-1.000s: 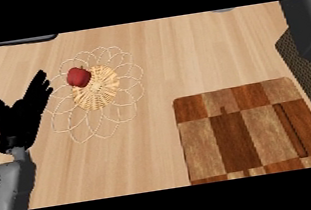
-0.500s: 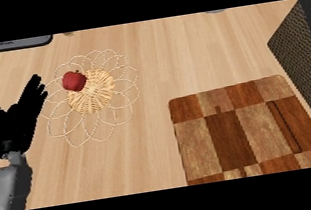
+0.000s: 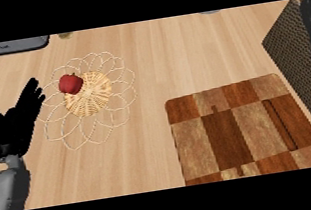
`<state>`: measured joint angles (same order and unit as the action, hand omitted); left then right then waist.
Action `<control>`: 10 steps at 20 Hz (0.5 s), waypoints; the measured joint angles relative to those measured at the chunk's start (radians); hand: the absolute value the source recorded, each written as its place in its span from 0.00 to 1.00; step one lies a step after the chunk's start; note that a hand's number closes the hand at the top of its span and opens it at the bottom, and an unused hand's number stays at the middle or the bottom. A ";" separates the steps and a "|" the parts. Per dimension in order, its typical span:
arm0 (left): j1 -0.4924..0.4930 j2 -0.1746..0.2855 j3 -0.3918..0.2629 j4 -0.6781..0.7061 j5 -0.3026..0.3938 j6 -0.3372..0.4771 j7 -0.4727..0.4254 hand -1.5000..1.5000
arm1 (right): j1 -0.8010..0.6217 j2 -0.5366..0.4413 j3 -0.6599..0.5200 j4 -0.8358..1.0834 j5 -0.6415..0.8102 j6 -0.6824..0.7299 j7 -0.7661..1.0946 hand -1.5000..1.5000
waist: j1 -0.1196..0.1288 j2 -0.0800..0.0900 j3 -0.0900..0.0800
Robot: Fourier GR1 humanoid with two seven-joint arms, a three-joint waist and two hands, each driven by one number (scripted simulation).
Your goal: Pick the lemon from the cutting board and place it in the basket
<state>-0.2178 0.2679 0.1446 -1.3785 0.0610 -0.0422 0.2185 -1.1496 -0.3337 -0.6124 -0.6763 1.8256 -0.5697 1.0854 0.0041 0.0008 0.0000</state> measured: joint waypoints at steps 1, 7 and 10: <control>-0.003 0.002 0.000 -0.002 0.001 -0.002 0.007 0.50 | 0.013 0.010 -0.002 -0.013 -0.003 -0.005 -0.001 1.00 | 0.000 0.000 0.000; 0.006 -0.007 -0.002 -0.009 -0.003 0.002 -0.003 0.50 | 0.118 -0.008 -0.076 -0.090 0.029 -0.054 0.014 0.00 | 0.001 0.002 0.000; 0.005 0.008 0.009 -0.028 0.009 -0.011 0.016 0.50 | 0.154 -0.009 -0.101 -0.107 0.000 -0.086 -0.008 0.00 | 0.003 0.001 0.000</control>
<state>-0.2126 0.2760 0.1534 -1.4066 0.0700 -0.0530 0.2348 -0.9954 -0.3424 -0.7135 -0.7831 1.8255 -0.6562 1.0773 0.0068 0.0020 0.0004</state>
